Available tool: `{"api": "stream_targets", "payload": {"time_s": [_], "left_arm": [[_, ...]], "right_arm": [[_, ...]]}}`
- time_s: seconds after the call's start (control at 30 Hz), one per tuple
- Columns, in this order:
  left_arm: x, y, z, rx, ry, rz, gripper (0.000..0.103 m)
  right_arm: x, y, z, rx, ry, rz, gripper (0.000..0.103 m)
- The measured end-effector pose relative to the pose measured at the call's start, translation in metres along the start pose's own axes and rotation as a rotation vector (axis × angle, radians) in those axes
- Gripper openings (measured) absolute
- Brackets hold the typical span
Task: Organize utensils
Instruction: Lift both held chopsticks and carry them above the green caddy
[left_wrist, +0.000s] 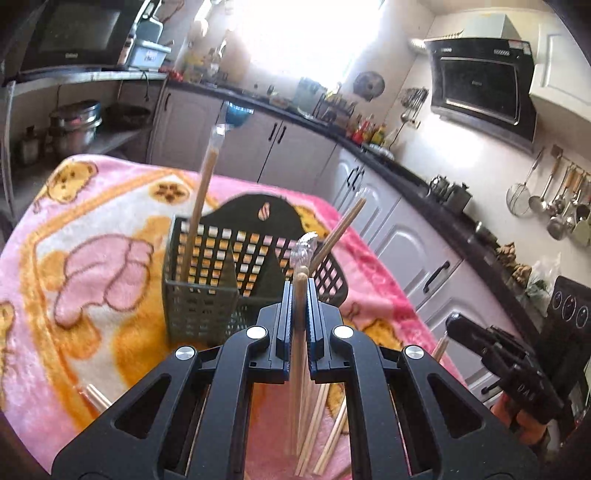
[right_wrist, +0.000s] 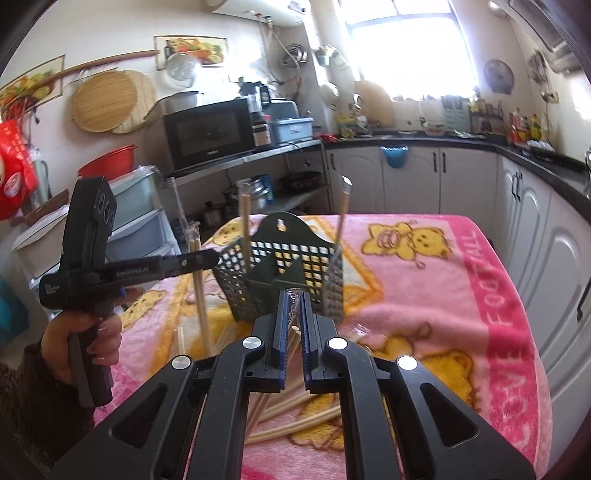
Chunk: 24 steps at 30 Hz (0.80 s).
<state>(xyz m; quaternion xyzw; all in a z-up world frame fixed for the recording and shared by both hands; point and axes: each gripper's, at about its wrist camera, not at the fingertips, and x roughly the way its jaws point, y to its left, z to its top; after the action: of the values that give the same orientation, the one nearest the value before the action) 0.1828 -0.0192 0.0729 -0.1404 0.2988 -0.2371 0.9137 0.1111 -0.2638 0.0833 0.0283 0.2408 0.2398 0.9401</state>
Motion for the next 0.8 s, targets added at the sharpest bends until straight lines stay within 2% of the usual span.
{"api": "stream_targets", "payload": {"time_s": [0.8], "left_arm": [[-0.065, 0.006, 0.041, -0.007, -0.202, -0.002, 0.003]], "right_arm": [[-0.006, 0.051, 0.042, -0.14, -0.097, 0.084, 0.005]]}}
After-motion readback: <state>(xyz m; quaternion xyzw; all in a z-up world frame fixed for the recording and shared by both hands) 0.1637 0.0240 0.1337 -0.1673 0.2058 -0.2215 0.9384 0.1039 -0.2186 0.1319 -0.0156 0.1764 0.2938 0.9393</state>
